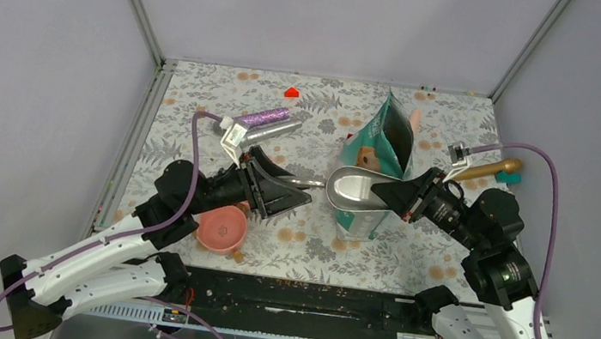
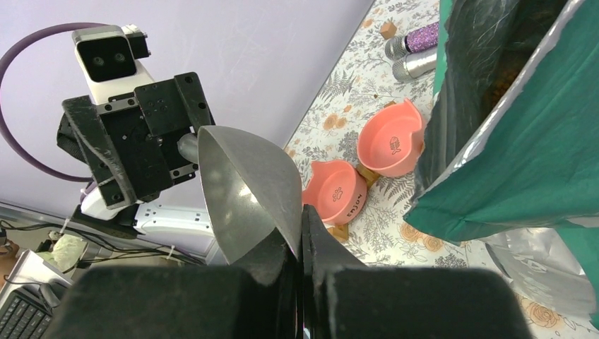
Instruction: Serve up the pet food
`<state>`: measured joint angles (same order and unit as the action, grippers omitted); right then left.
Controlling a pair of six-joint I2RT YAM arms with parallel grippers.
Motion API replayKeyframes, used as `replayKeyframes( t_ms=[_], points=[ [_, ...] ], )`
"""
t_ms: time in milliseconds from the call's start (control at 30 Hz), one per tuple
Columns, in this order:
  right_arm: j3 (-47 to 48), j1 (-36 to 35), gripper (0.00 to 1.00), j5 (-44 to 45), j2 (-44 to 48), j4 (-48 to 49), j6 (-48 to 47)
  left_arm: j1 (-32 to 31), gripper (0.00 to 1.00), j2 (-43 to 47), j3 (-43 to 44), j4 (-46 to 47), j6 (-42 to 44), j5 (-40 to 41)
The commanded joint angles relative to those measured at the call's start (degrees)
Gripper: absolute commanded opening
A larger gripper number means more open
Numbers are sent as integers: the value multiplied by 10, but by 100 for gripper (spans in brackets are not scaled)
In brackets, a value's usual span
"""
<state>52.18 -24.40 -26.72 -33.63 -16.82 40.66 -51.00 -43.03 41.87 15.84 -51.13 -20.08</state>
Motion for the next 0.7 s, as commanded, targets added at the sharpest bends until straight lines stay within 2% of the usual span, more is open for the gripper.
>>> replayKeyframes(
  t_ms=[0, 100, 333, 367, 400, 467, 500, 667],
  points=[
    [4, -3, 0, -12, -8, 46, 1, 1, 65, -12, 29, 8, 15, 0],
    [4, -3, 0, -15, -10, 46, 0, 0, 57, -19, 36, 0, 16, 3],
    [0, -3, 0, -22, -11, 46, -5, 1, 51, -23, 41, -8, 16, 15],
    [0, -3, 0, -22, -11, 46, -5, 1, 46, -24, 42, -12, 16, 19],
    [-1, -3, 0, -23, -11, 46, -5, 0, 36, -25, 45, -17, 16, 22],
    [-2, -3, 0, -28, -12, 46, -8, 1, 5, -31, 51, -29, 17, 23],
    [-1, -3, 0, -33, -14, 46, -12, 0, 0, -34, 57, -42, 18, 27],
    [3, -3, 1, -47, -14, 40, -40, 1, 0, -41, 65, -88, 19, 64]
  ],
)
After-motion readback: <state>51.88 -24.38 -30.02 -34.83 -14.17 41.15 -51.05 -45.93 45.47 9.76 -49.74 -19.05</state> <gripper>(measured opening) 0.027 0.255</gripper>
